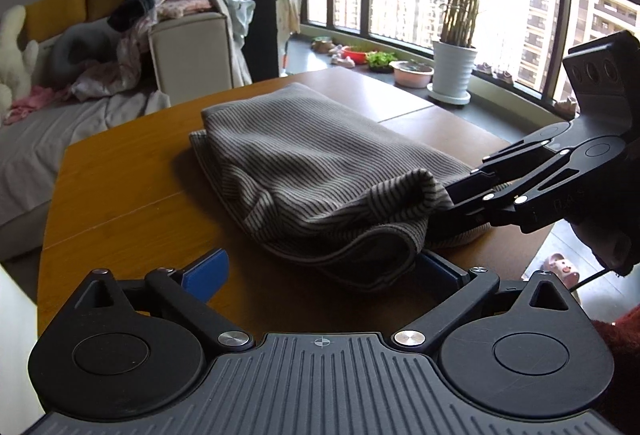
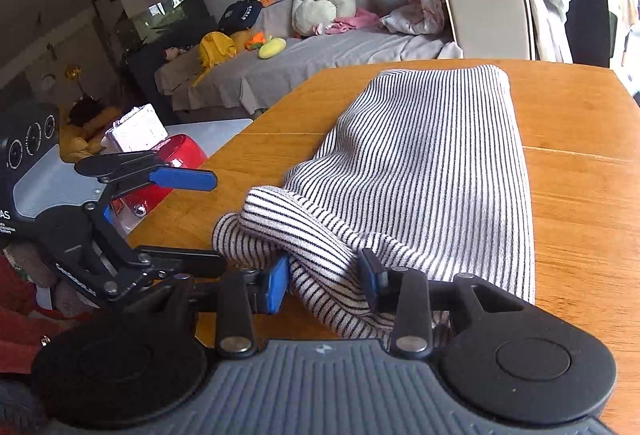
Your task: Fold clothes
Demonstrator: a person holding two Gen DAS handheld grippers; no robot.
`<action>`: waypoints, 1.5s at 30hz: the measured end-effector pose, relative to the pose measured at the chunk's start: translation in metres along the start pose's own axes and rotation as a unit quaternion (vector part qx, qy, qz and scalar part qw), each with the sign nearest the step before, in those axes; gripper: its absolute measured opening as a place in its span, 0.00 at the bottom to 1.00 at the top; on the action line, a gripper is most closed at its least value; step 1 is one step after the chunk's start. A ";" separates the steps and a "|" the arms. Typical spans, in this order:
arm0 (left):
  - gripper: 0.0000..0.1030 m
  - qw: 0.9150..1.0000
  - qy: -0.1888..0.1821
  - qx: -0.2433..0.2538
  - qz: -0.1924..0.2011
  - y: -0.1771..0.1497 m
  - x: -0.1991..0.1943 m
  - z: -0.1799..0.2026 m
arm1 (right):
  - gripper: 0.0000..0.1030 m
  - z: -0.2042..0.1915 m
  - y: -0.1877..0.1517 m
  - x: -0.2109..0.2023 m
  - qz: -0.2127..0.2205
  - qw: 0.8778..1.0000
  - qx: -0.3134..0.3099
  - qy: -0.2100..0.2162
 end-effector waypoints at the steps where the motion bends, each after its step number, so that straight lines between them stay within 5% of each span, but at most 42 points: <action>1: 0.99 1.000 0.001 0.002 -0.005 0.001 0.006 0.003 | 0.36 -0.003 -0.001 0.000 0.001 1.000 -0.013 -0.006; 5: 0.99 1.000 0.008 -0.003 -0.016 0.006 0.026 0.008 | 0.42 -0.022 -0.008 -0.006 0.016 0.995 -0.093 -0.038; 7: 0.99 1.000 0.013 -0.014 -0.016 0.009 0.028 0.005 | 0.60 -0.032 -0.015 -0.012 0.031 0.987 -0.148 -0.062; 9: 0.99 0.999 0.009 -0.030 -0.009 0.013 0.026 0.000 | 0.68 -0.040 -0.026 -0.014 0.051 0.969 -0.221 -0.095; 11: 0.99 0.999 0.009 -0.037 -0.004 0.015 0.024 -0.004 | 0.70 -0.045 -0.036 -0.011 0.057 0.952 -0.275 -0.122; 17: 0.99 0.999 0.009 -0.042 -0.004 0.018 0.024 -0.004 | 0.71 -0.047 -0.048 0.012 0.064 0.933 -0.313 -0.164; 22: 0.99 0.999 0.009 -0.051 -0.004 0.017 0.023 -0.007 | 0.42 -0.047 -0.040 0.014 0.073 0.939 -0.297 -0.158; 25: 0.99 0.998 0.008 -0.059 0.004 0.017 0.018 -0.012 | 0.36 -0.043 -0.030 0.005 0.081 0.948 -0.268 -0.151; 34: 0.99 0.988 0.037 -0.139 0.058 0.020 -0.009 -0.061 | 0.29 -0.035 -0.012 -0.022 0.083 0.955 -0.241 -0.154; 39: 0.99 0.979 0.045 -0.188 0.060 0.022 0.007 -0.090 | 0.28 -0.057 0.011 -0.047 0.056 0.947 -0.285 -0.136; 42: 0.97 0.984 0.035 -0.168 0.046 0.029 0.030 -0.087 | 0.27 -0.073 0.032 -0.064 0.046 0.940 -0.316 -0.123; 45: 0.79 0.993 0.031 -0.111 0.015 0.034 0.058 -0.076 | 0.26 -0.089 0.053 -0.081 0.036 0.931 -0.347 -0.111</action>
Point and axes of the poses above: each gripper's, at about its wrist camera, not at the fingertips, and x roughly the way its jaws point, z to its right, y to its top, the point moved 2 cm from there along x, roughly the way its jaws point, and after that the axes turned 10 degrees about x, right-handed, at the moved point
